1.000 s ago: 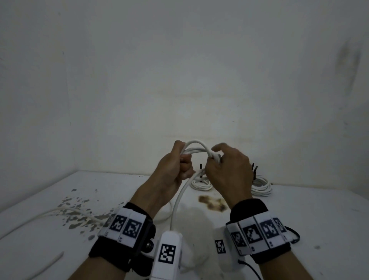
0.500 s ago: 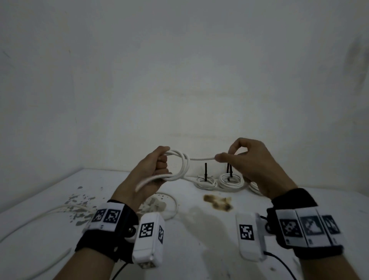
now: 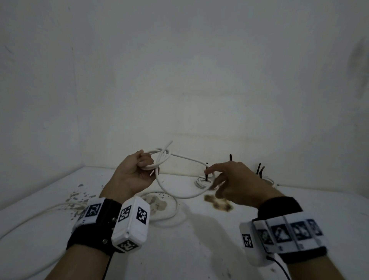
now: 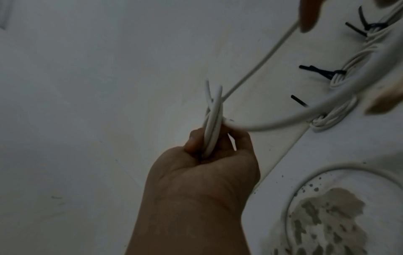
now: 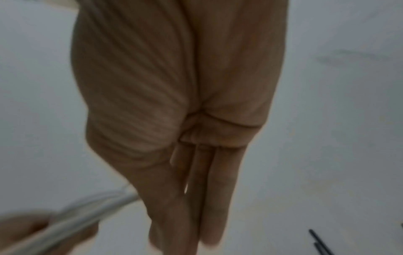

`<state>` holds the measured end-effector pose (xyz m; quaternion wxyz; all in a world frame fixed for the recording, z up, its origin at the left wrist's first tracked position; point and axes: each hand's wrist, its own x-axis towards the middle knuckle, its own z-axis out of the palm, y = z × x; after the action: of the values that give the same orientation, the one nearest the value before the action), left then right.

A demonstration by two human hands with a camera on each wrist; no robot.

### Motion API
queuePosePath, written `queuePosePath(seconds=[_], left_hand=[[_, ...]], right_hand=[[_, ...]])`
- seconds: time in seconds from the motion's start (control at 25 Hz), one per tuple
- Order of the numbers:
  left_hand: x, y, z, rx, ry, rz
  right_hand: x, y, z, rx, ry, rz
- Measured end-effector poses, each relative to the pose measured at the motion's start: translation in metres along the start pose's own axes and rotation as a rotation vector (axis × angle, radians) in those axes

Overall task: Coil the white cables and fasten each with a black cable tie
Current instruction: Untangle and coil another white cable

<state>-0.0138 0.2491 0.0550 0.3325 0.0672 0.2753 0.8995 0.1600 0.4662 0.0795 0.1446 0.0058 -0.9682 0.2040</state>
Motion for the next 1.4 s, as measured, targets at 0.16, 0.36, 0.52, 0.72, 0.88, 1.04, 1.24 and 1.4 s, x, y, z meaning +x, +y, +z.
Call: queuePosePath(seconds=[0.16, 0.36, 0.52, 0.72, 0.88, 1.04, 1.24, 1.4], left_hand=[[-0.001, -0.004, 0.005, -0.009, -0.042, 0.034], [-0.004, -0.006, 0.001, 0.010, -0.003, 0.031], [-0.006, -0.018, 0.011, -0.077, 0.086, 0.013], [-0.011, -0.016, 0.014, -0.188, 0.138, 0.042], [-0.009, -0.019, 0.011, -0.252, 0.169, 0.049], [-0.007, -0.019, 0.012, -0.354, 0.142, 0.047], [-0.009, -0.023, 0.017, -0.377, 0.135, 0.014], [-0.007, -0.023, 0.014, -0.367, 0.172, 0.023]], right_hand=[[0.005, 0.008, 0.005, -0.221, 0.136, 0.017], [-0.001, -0.009, 0.001, 0.599, 0.364, -0.012], [0.008, -0.037, 0.009, 1.128, 0.383, 0.205], [0.012, -0.052, 0.019, 1.959, 0.471, 0.318], [0.015, -0.054, 0.024, 1.798, 0.541, 0.347], [0.016, -0.057, 0.026, 1.708, 0.611, 0.217], [0.009, -0.055, 0.010, 1.865, 0.519, 0.101], [0.006, -0.050, 0.000, 1.753, 0.493, 0.004]])
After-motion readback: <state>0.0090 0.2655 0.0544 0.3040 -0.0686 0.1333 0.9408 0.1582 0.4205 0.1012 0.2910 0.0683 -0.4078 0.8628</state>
